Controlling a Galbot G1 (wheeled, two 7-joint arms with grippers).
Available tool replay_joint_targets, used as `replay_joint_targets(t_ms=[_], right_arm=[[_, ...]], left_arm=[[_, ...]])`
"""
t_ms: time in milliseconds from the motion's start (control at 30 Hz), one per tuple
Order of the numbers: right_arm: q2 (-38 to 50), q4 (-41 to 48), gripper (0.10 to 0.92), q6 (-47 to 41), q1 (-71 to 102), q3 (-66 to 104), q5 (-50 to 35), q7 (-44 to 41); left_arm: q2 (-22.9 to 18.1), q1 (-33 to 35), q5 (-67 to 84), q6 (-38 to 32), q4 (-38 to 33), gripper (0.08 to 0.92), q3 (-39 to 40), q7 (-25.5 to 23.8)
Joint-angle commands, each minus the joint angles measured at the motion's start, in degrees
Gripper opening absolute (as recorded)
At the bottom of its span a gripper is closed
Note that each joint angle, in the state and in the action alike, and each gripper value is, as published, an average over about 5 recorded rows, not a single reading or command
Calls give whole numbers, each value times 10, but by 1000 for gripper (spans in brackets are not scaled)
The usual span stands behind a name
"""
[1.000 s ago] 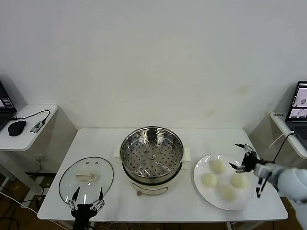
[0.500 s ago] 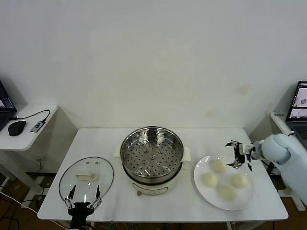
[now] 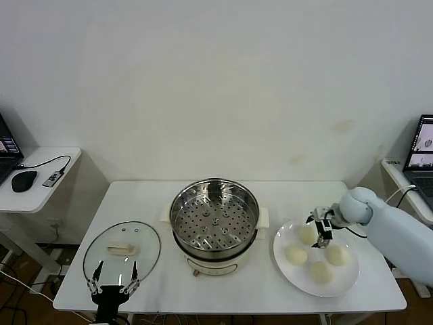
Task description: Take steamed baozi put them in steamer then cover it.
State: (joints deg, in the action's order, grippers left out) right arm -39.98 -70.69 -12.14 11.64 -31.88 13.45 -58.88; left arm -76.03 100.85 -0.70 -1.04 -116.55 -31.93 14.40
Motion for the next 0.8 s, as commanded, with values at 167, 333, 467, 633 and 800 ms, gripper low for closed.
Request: replay_joint_targets(t_ms=[167,333,467,633,800], right_arm=[[-21,30,823,-14,-28,-34,7,-2],[-27,36,823,-18,-23,-33,11,0],[-33,43,823,-20,-20,-32,12,3],[-36,47,793,-22,-14,-30,17,2],[-35,47,745,-23,-11,-29,18,2]], left_arm=[[-1,0,-3,-1,-2,823,-2,0],[-2,2,-4,-1,-4,823,-3,0],[-3,3,-7,-1,-6,823,-3,0],[-5,5,-9,-2,-8,823,-4,1],[-5,8,-10,-2,-9,823,-4,1]])
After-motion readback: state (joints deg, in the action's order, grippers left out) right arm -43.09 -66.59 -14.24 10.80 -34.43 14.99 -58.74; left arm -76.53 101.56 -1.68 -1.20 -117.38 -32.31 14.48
